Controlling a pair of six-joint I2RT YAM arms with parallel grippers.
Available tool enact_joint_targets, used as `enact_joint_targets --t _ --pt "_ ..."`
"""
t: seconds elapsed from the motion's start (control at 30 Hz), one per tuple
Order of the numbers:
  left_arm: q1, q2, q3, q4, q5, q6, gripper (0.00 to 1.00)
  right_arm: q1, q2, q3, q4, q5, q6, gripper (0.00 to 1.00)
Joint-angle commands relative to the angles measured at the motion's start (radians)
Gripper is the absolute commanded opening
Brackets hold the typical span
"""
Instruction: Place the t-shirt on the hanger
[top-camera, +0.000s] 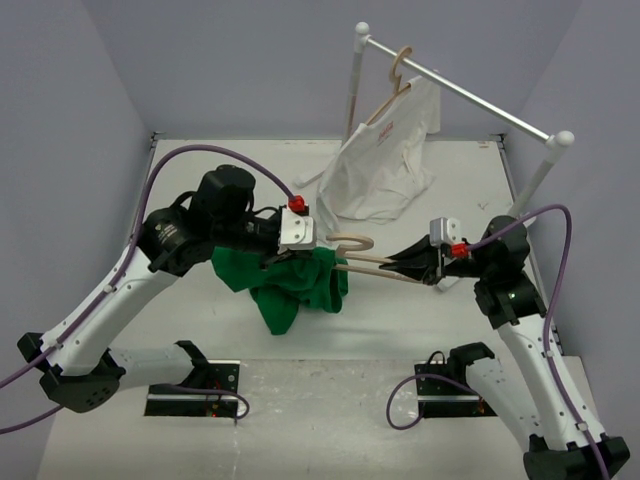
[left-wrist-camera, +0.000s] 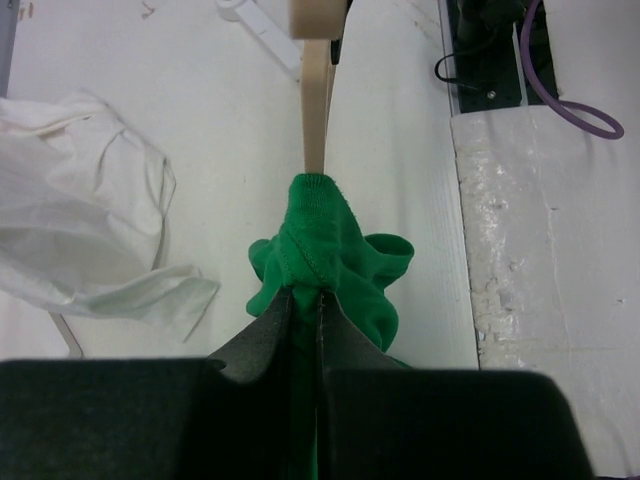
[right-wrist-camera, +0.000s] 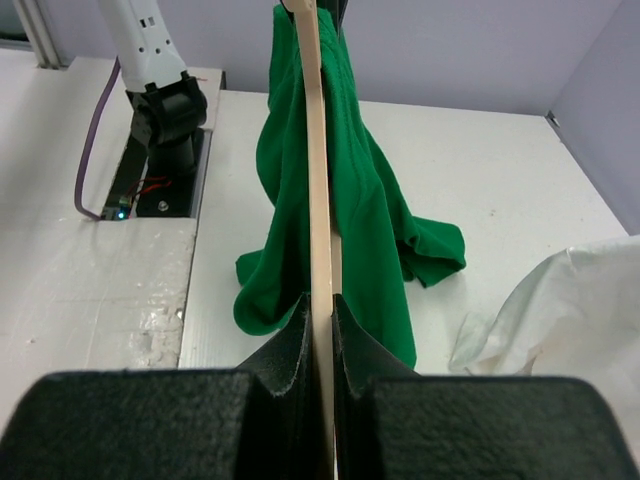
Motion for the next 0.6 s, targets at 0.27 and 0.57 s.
enact_joint_targets --t 0.27,0.57 --pt "0.002 -0.056 -0.078 0.241 -0.436 -0.180 0.00 0.010 -0.042 0.040 0.072 0.792 0.560 0.99" --pt "0.002 -0.176 -0.179 0.397 -0.503 -0.382 0.00 0.019 -0.137 -0.009 -0.037 0.965 0.953 0.83"
